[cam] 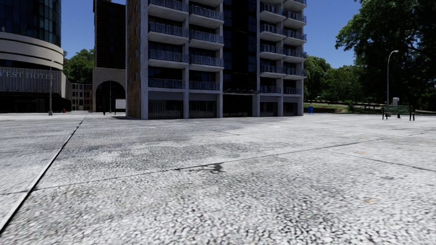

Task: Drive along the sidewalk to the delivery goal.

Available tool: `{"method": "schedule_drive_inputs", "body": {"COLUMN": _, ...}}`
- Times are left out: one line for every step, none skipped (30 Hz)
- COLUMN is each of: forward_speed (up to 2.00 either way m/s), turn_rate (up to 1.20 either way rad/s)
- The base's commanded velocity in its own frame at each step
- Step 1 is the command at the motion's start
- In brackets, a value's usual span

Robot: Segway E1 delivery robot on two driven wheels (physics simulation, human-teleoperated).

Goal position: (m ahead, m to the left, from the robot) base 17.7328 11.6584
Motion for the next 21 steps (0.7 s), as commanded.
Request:
{"method": "schedule_drive_inputs", "body": {"forward_speed": 0.00, "turn_rate": 0.00}}
{"method": "schedule_drive_inputs", "body": {"forward_speed": 0.00, "turn_rate": 0.00}}
{"method": "schedule_drive_inputs", "body": {"forward_speed": 0.00, "turn_rate": 0.00}}
{"method": "schedule_drive_inputs", "body": {"forward_speed": 0.00, "turn_rate": 0.00}}
{"method": "schedule_drive_inputs", "body": {"forward_speed": 0.00, "turn_rate": 0.00}}
{"method": "schedule_drive_inputs", "body": {"forward_speed": 0.00, "turn_rate": 0.00}}
{"method": "schedule_drive_inputs", "body": {"forward_speed": 0.00, "turn_rate": 0.00}}
{"method": "schedule_drive_inputs", "body": {"forward_speed": 0.00, "turn_rate": 0.00}}
{"method": "schedule_drive_inputs", "body": {"forward_speed": 0.00, "turn_rate": 0.00}}
{"method": "schedule_drive_inputs", "body": {"forward_speed": 0.00, "turn_rate": 0.00}}
{"method": "schedule_drive_inputs", "body": {"forward_speed": 0.00, "turn_rate": 0.00}}
{"method": "schedule_drive_inputs", "body": {"forward_speed": 0.00, "turn_rate": 0.00}}
{"method": "schedule_drive_inputs", "body": {"forward_speed": 0.00, "turn_rate": 0.00}}
{"method": "schedule_drive_inputs", "body": {"forward_speed": 0.00, "turn_rate": 0.00}}
{"method": "schedule_drive_inputs", "body": {"forward_speed": 0.00, "turn_rate": 0.00}}
{"method": "schedule_drive_inputs", "body": {"forward_speed": 0.00, "turn_rate": 0.00}}
{"method": "schedule_drive_inputs", "body": {"forward_speed": 0.00, "turn_rate": 0.00}}
{"method": "schedule_drive_inputs", "body": {"forward_speed": 0.00, "turn_rate": 0.00}}
{"method": "schedule_drive_inputs", "body": {"forward_speed": 0.00, "turn_rate": 0.00}}
{"method": "schedule_drive_inputs", "body": {"forward_speed": 0.00, "turn_rate": 0.00}}
{"method": "schedule_drive_inputs", "body": {"forward_speed": 0.00, "turn_rate": 0.00}}
